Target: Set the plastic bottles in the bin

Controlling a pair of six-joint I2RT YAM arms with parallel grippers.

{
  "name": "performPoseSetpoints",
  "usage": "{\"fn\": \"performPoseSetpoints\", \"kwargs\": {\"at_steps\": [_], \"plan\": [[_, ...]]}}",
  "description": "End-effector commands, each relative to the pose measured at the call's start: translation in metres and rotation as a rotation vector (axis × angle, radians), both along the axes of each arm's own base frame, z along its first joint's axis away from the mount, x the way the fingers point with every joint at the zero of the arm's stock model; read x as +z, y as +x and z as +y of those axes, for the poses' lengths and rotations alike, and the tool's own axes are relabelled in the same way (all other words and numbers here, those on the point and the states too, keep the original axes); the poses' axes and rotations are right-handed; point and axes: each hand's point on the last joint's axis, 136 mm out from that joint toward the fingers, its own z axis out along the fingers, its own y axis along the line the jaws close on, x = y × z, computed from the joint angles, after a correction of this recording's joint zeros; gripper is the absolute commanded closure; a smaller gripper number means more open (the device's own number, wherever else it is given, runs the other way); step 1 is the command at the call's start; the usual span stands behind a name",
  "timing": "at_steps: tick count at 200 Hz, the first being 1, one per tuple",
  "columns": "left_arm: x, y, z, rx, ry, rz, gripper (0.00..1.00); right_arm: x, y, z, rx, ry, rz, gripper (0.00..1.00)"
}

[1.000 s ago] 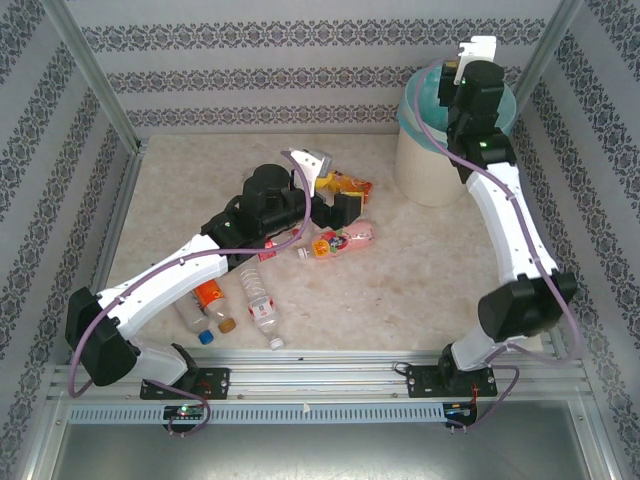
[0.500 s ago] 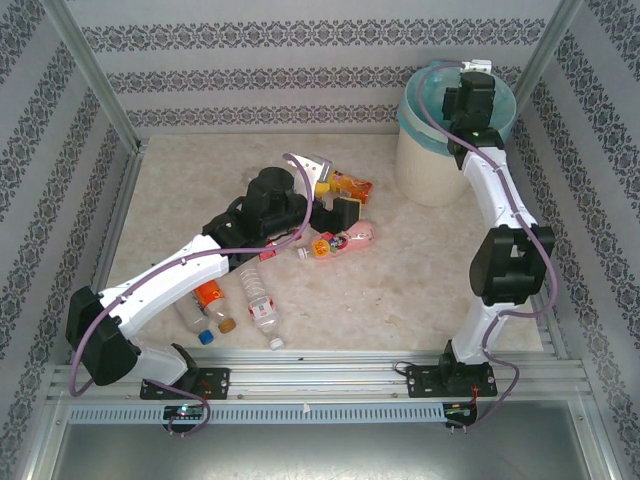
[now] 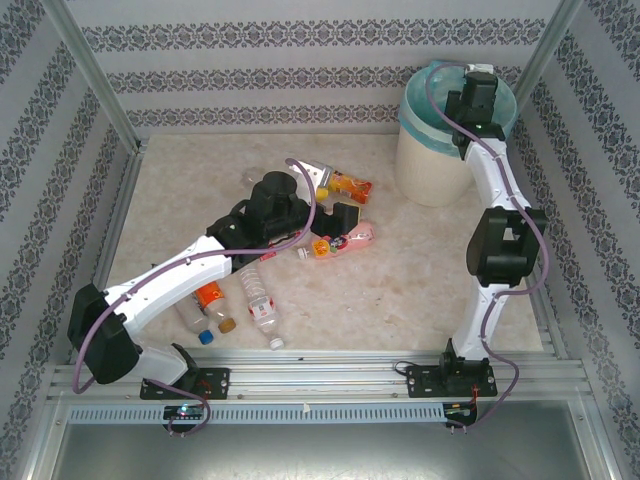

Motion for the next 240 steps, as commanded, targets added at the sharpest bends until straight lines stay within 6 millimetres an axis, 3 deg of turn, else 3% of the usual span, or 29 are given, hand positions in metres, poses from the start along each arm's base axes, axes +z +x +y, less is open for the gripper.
{"fn": "performPoseSetpoints", "kwargs": {"at_steps": [1, 22, 33, 60, 130, 171, 197, 220, 240], "plan": [[-0.013, 0.006, 0.004, 0.03, 0.004, 0.036, 0.05, -0.015, 0.004, -0.004, 0.004, 0.037, 0.05, 0.42], [-0.015, 0.007, 0.004, 0.034, 0.008, 0.043, 0.05, -0.02, 0.001, -0.002, 0.011, 0.073, 0.071, 0.39], [-0.014, 0.008, 0.004, 0.034, 0.008, 0.043, 0.05, -0.011, -0.002, 0.001, 0.017, 0.092, 0.056, 0.33], [-0.015, 0.008, 0.003, 0.033, 0.006, 0.042, 0.05, 0.027, -0.012, 0.007, 0.028, 0.129, -0.01, 0.17], [-0.015, 0.008, 0.008, 0.047, 0.017, 0.037, 0.05, 0.116, -0.036, 0.037, 0.085, 0.077, -0.126, 0.18], [-0.021, 0.01, 0.02, 0.054, 0.112, 0.038, 0.05, 0.159, -0.062, 0.083, 0.182, 0.058, -0.191, 0.18], [-0.045, 0.016, 0.036, 0.047, 0.228, 0.112, 0.05, 0.189, -0.09, 0.126, 0.288, 0.05, -0.241, 0.2], [-0.079, 0.02, 0.052, 0.022, 0.323, 0.243, 0.09, 0.197, -0.119, 0.172, 0.406, 0.047, -0.255, 0.21], [-0.099, 0.015, 0.056, -0.033, 0.394, 0.258, 0.1, 0.182, -0.144, 0.208, 0.496, 0.045, -0.23, 0.21]]}}
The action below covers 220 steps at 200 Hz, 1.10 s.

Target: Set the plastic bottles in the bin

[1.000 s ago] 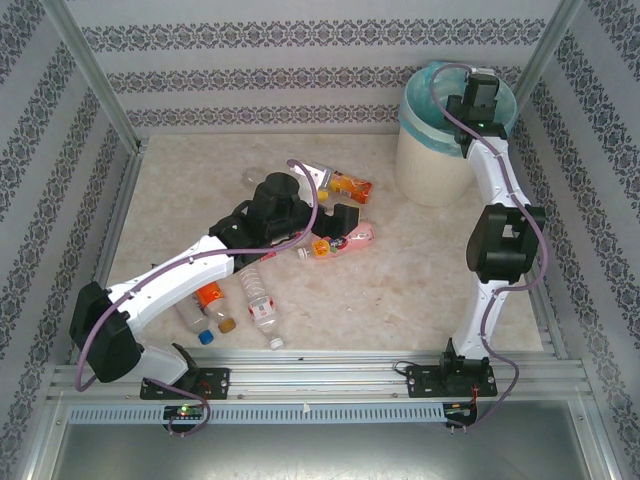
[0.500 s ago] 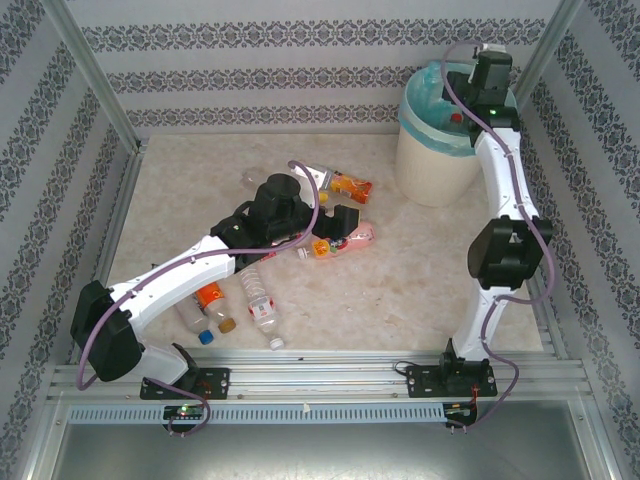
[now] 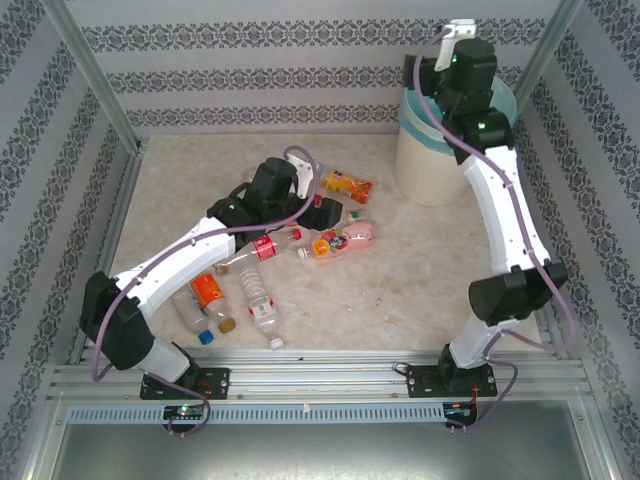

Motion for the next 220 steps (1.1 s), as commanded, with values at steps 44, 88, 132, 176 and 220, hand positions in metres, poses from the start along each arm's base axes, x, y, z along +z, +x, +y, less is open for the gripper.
{"fn": "performPoseSetpoints", "kwargs": {"at_steps": [44, 88, 132, 176, 220], "plan": [[-0.069, -0.009, -0.007, -0.232, 0.209, 0.142, 0.18, -0.07, -0.078, 0.042, 0.128, 0.052, 0.095, 0.22], [-0.115, 0.018, -0.026, -0.278, 0.296, 0.207, 0.27, -0.101, -0.126, 0.009, 0.07, 0.067, 0.128, 0.23], [-0.151, 0.029, -0.029, -0.287, 0.359, 0.248, 0.28, -0.092, -0.163, -0.016, 0.03, 0.046, 0.077, 0.23], [-0.185, 0.016, -0.031, -0.316, 0.443, 0.292, 0.28, -0.09, -0.174, -0.023, 0.017, 0.065, 0.06, 0.23], [-0.194, 0.008, -0.029, -0.32, 0.49, 0.297, 0.28, -0.09, -0.169, -0.02, 0.026, 0.077, 0.062, 0.23]]}}
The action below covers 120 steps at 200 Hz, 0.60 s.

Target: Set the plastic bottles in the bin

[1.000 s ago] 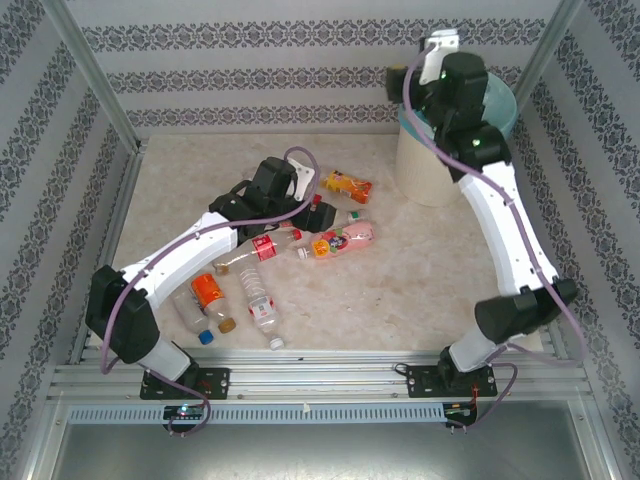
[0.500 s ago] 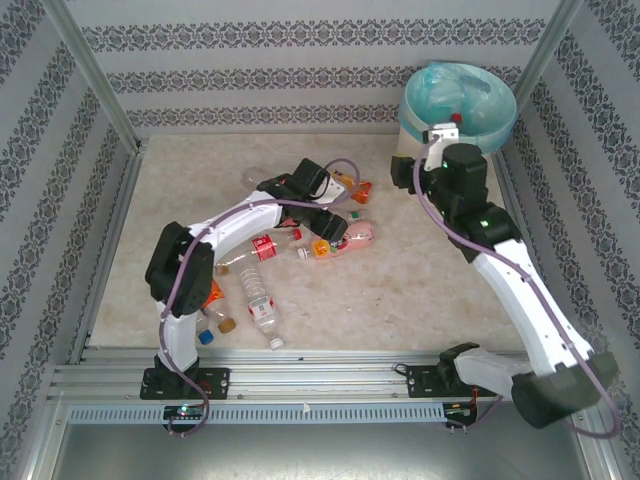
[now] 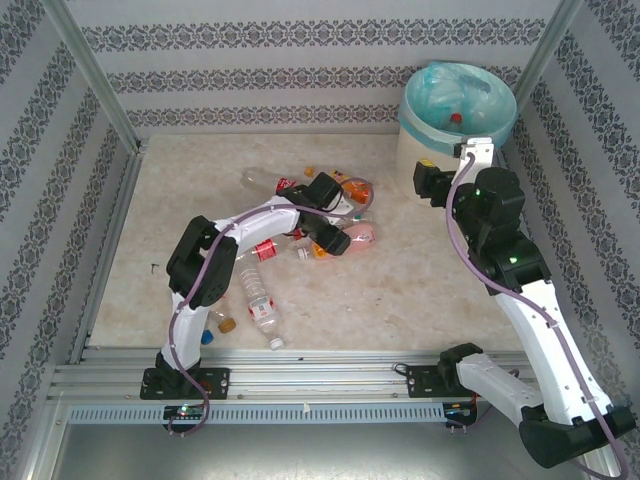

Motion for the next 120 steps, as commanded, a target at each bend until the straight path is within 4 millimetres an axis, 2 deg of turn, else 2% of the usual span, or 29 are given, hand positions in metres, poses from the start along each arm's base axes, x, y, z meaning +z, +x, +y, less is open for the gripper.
{"fn": "performPoseSetpoints", "kwargs": {"at_steps": [1, 26, 73, 120], "plan": [[-0.012, -0.012, 0.009, -0.022, 0.069, 0.023, 0.28, 0.0, 0.003, -0.001, -0.012, 0.016, -0.002, 0.23], [-0.02, -0.018, 0.008, -0.026, 0.062, 0.04, 0.28, -0.003, 0.008, 0.002, -0.001, 0.027, 0.006, 0.23], [-0.037, -0.027, 0.007, -0.042, 0.093, 0.062, 0.2, -0.001, 0.008, 0.004, 0.006, 0.034, 0.005, 0.23], [-0.045, -0.033, 0.01, -0.046, 0.11, 0.079, 0.2, -0.001, 0.007, 0.003, 0.002, 0.035, 0.008, 0.23]]}}
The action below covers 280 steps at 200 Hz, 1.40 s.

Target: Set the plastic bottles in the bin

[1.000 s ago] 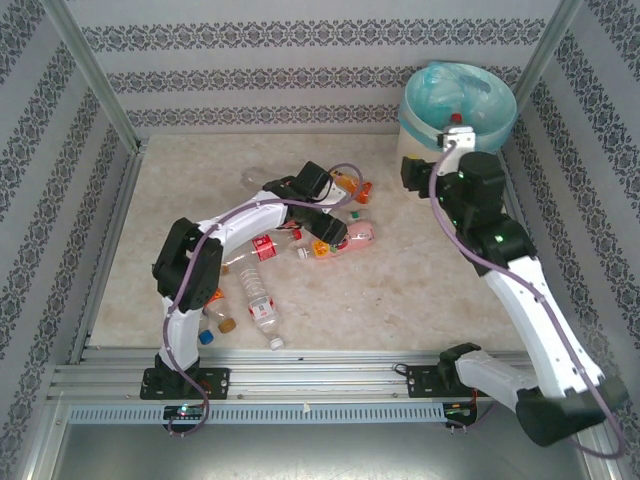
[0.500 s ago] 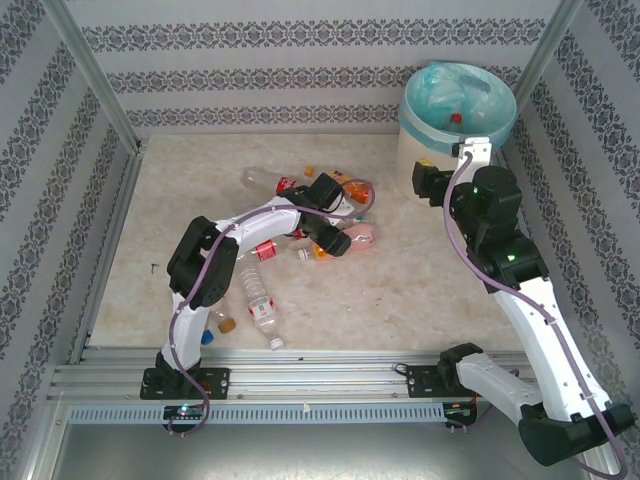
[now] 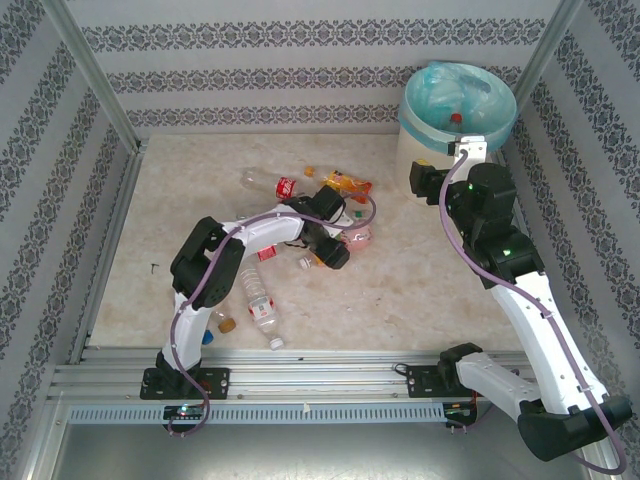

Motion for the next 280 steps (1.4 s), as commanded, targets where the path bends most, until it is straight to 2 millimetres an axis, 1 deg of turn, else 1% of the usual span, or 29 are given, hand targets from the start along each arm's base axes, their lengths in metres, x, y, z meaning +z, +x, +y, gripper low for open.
{"fn": "performPoseSetpoints", "kwargs": {"at_steps": [1, 25, 29, 38, 54, 66, 81, 103, 115, 125, 143, 154, 167, 188, 219, 233, 256, 280], "plan": [[-0.013, -0.01, 0.004, -0.026, 0.045, 0.029, 0.2, 0.01, -0.003, 0.001, 0.003, 0.037, -0.027, 0.23], [-0.009, -0.009, 0.004, -0.018, 0.046, 0.017, 0.26, 0.01, -0.004, 0.003, 0.01, 0.048, -0.025, 0.23], [-0.007, -0.01, 0.004, -0.021, 0.04, 0.017, 0.29, 0.011, -0.004, 0.003, 0.011, 0.049, -0.028, 0.23], [-0.001, -0.01, 0.002, -0.021, 0.027, 0.014, 0.33, 0.011, -0.005, 0.004, 0.015, 0.052, -0.027, 0.23], [0.014, -0.012, 0.0, -0.016, -0.006, 0.005, 0.35, 0.013, -0.006, 0.006, 0.023, 0.057, -0.028, 0.23], [0.029, -0.017, -0.001, -0.016, -0.041, 0.001, 0.35, 0.015, -0.008, 0.008, 0.032, 0.062, -0.03, 0.23], [0.052, -0.025, -0.002, -0.024, -0.096, -0.01, 0.35, 0.018, -0.01, 0.01, 0.043, 0.077, -0.035, 0.23], [0.097, -0.041, -0.004, -0.057, -0.204, -0.044, 0.34, 0.022, -0.011, 0.02, 0.097, 0.119, -0.045, 0.23], [0.123, -0.046, -0.004, -0.07, -0.263, -0.084, 0.34, 0.026, -0.012, 0.033, 0.163, 0.15, -0.061, 0.23], [0.145, -0.047, -0.003, -0.074, -0.3, -0.138, 0.33, 0.03, -0.013, 0.048, 0.243, 0.184, -0.076, 0.23], [0.185, -0.039, 0.004, -0.037, -0.353, -0.274, 0.33, 0.038, -0.014, 0.076, 0.394, 0.241, -0.099, 0.2], [0.208, -0.033, 0.01, -0.008, -0.387, -0.362, 0.33, 0.042, -0.014, 0.093, 0.472, 0.276, -0.101, 0.16], [0.232, -0.032, 0.014, 0.011, -0.45, -0.45, 0.33, 0.047, -0.015, 0.113, 0.566, 0.303, -0.1, 0.14], [0.263, -0.036, 0.02, 0.024, -0.547, -0.557, 0.34, 0.056, -0.017, 0.141, 0.688, 0.334, -0.097, 0.13], [0.293, -0.045, 0.029, 0.037, -0.648, -0.671, 0.34, 0.066, -0.02, 0.175, 0.82, 0.339, -0.085, 0.1], [0.3, -0.046, 0.036, 0.056, -0.661, -0.712, 0.34, 0.069, -0.025, 0.188, 0.886, 0.342, -0.088, 0.09], [0.31, -0.049, 0.042, 0.069, -0.684, -0.762, 0.35, 0.072, -0.032, 0.203, 0.974, 0.347, -0.091, 0.09], [0.318, -0.052, 0.047, 0.084, -0.717, -0.796, 0.35, 0.068, -0.035, 0.214, 1.02, 0.345, -0.069, 0.09]]}}
